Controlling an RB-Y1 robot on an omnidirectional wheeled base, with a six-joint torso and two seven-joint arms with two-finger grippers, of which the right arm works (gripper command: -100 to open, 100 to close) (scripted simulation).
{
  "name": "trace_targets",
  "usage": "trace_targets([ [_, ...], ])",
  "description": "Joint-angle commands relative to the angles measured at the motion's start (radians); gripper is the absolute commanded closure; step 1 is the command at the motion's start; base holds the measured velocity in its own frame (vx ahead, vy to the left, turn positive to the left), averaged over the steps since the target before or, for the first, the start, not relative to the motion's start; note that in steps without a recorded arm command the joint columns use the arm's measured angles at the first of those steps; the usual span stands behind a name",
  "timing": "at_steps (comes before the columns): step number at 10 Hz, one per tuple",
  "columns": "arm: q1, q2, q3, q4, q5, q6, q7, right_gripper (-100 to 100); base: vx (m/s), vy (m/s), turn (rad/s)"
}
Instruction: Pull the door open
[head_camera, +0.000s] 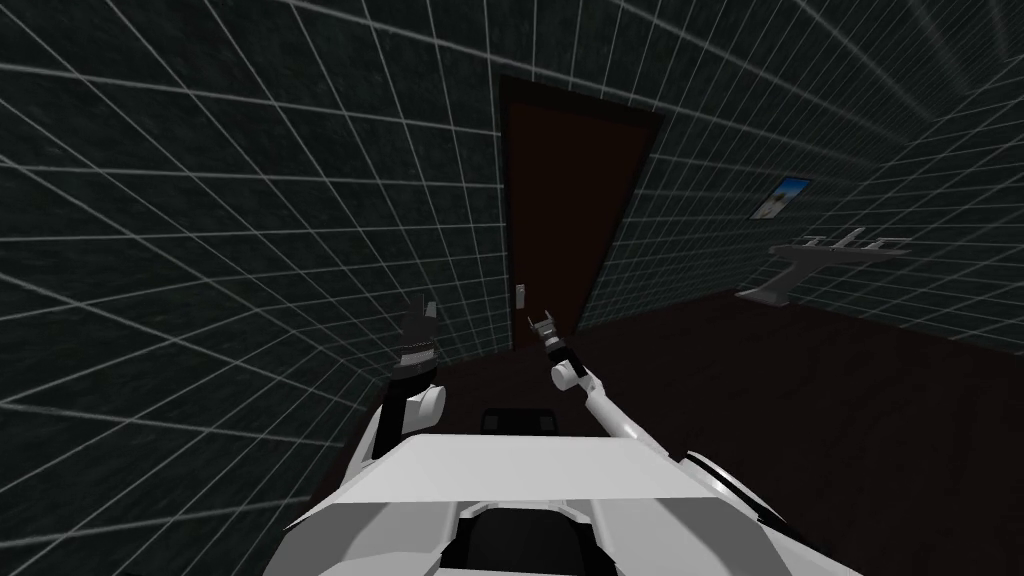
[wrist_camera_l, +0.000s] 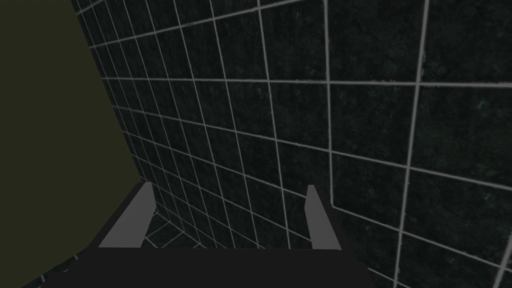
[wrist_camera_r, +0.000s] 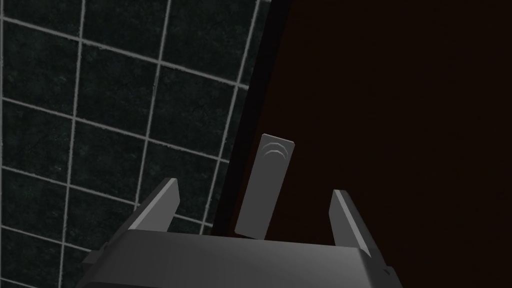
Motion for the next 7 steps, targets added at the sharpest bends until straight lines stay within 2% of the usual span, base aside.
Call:
trace_targets([
  [1, -0.027, -0.014, 0.02, 0.042, -0.021, -0.004, -0.04, -100, 0.094, 0.052, -0.045],
  [7, -0.097, -0.052, 0.081, 0.148, -0.087, -0.003, -0.146, -100, 0.086, 0.046, -0.039],
])
